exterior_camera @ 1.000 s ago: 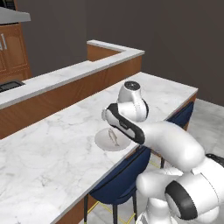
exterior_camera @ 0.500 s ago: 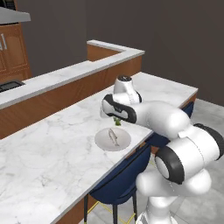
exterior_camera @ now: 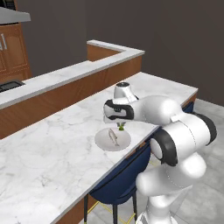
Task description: Take the lemon wedge from the fridge and place it on the plate with fish on the dining counter.
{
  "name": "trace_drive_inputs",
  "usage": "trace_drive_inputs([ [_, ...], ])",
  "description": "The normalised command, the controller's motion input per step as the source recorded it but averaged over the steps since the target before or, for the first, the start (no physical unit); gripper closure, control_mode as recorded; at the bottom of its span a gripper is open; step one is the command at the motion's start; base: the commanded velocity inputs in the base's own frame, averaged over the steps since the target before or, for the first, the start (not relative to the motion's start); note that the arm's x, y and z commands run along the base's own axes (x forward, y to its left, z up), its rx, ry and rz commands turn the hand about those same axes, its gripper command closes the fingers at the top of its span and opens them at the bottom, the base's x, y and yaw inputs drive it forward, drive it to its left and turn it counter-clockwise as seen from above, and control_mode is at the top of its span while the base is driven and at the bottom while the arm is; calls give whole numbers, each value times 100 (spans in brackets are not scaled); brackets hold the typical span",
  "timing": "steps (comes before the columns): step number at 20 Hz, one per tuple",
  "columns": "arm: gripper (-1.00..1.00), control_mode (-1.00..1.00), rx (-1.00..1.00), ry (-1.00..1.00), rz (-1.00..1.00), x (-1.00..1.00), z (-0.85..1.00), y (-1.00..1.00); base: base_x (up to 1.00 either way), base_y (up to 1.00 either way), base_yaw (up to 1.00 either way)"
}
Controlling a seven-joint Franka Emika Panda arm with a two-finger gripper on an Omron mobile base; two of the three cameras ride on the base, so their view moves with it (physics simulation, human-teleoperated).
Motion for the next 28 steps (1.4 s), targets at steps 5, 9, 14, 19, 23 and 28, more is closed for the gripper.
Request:
trace_drive_inputs([
  [5,100,-100,0,0,-1,48,-34,0,0,0,0],
  [9,100,-100,0,0,0,49,-41,0,0,0,0],
  [14,100,-100,0,0,0,12,-40,0,0,0,0],
  [19,100,-100,0,0,0,5,-29,0,0,0,0],
  [23,-100,-100,0,0,0,0,-16,0,0,0,0],
  [28,-100,-100,2,-2,0,-18,12,0,0,0,0],
])
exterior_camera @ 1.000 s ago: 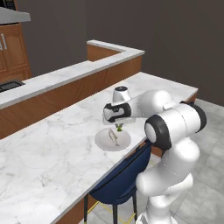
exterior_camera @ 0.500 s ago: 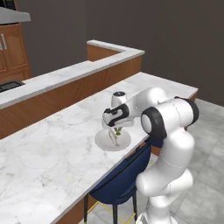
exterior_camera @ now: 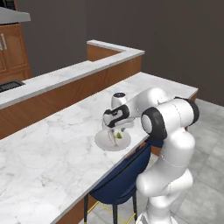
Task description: Take the lemon wedge from the fridge and place it on the plate with fish on the dining counter.
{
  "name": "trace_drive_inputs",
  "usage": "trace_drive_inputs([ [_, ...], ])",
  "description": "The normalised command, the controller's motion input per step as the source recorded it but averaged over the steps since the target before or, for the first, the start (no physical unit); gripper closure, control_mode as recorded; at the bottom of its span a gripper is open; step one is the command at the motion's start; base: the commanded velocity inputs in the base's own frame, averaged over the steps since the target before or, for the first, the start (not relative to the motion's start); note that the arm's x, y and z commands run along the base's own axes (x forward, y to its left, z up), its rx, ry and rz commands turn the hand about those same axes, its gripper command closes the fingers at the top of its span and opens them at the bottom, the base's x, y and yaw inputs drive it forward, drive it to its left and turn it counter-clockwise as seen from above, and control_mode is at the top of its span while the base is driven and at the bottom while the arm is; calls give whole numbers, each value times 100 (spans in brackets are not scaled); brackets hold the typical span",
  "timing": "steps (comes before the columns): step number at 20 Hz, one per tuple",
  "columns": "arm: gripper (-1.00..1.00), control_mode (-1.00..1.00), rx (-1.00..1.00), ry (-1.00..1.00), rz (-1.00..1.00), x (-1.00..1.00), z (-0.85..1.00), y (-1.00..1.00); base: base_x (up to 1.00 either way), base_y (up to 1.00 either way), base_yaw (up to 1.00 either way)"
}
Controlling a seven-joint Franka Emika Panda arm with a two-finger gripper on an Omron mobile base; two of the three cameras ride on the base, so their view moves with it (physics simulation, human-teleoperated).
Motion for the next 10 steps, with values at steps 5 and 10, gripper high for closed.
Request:
trace_drive_inputs([
  [5,-100,-100,1,-23,0,-85,85,8,0,0,0],
  [10,-100,-100,0,-40,0,-100,95,46,0,0,0],
])
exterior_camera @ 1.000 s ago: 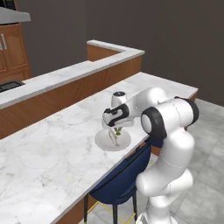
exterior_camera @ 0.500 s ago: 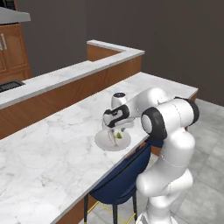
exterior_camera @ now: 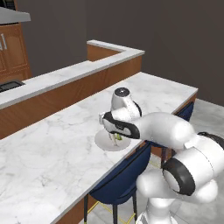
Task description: Take the lemon wedge from the fridge and place it on the plate with fish on the dining counter.
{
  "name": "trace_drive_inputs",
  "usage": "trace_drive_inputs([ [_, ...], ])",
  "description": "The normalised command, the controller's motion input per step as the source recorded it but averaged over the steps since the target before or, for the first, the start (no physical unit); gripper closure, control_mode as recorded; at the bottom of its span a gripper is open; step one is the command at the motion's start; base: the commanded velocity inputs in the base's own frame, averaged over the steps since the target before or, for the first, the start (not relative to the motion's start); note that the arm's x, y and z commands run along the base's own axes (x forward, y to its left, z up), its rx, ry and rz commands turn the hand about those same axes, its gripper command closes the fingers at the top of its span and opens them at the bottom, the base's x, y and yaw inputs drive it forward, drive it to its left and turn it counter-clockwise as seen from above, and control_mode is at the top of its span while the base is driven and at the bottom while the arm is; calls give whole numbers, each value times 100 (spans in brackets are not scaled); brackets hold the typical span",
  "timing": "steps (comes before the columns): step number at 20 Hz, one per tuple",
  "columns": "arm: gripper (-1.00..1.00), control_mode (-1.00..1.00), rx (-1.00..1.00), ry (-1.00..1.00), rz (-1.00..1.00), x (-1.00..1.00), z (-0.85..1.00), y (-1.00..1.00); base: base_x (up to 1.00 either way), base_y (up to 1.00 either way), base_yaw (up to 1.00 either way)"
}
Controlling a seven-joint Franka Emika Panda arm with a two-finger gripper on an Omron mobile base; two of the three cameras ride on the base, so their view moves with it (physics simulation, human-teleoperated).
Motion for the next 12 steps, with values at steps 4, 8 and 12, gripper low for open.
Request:
trace_drive_inputs([
  [4,-100,-100,0,-45,-1,-100,100,54,0,0,0],
  [8,-100,-100,-1,-50,-2,-100,100,61,0,0,0],
  [12,-100,-100,-2,-48,-6,-100,100,56,0,0,0],
])
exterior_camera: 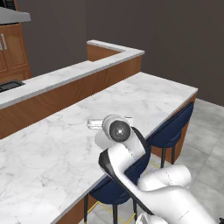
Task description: Take the lemon wedge from the fridge and place it on the plate with fish on the dining counter.
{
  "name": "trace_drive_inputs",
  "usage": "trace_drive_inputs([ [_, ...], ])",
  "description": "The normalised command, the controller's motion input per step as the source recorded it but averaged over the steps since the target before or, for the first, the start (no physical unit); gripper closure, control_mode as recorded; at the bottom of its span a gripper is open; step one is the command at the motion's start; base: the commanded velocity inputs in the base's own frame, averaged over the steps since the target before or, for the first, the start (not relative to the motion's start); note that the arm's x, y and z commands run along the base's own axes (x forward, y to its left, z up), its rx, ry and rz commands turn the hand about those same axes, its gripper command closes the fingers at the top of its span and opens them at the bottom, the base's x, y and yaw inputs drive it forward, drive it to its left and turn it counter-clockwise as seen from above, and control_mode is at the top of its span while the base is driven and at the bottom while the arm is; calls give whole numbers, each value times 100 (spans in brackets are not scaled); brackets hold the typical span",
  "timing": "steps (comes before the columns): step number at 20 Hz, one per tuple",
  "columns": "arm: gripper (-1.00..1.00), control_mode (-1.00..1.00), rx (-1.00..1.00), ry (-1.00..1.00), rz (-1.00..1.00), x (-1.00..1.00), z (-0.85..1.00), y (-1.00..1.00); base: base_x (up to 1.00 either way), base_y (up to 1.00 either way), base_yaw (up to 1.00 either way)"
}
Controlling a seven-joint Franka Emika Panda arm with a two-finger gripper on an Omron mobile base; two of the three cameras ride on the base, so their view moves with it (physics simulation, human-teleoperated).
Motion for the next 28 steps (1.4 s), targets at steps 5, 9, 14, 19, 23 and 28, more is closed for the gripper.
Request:
trace_drive_inputs([
  [5,-100,-100,0,-57,-4,-100,100,-9,0,0,0],
  [9,-100,-100,1,-49,-1,-100,62,-30,0,0,0],
  [14,-100,-100,1,-1,-7,-12,0,-12,0,0,0],
  [19,-100,-100,2,-51,8,-82,34,10,0,0,0],
  [23,-100,-100,0,-58,15,-100,54,24,0,0,0],
  [28,-100,-100,0,-41,20,-100,54,51,0,0,0],
])
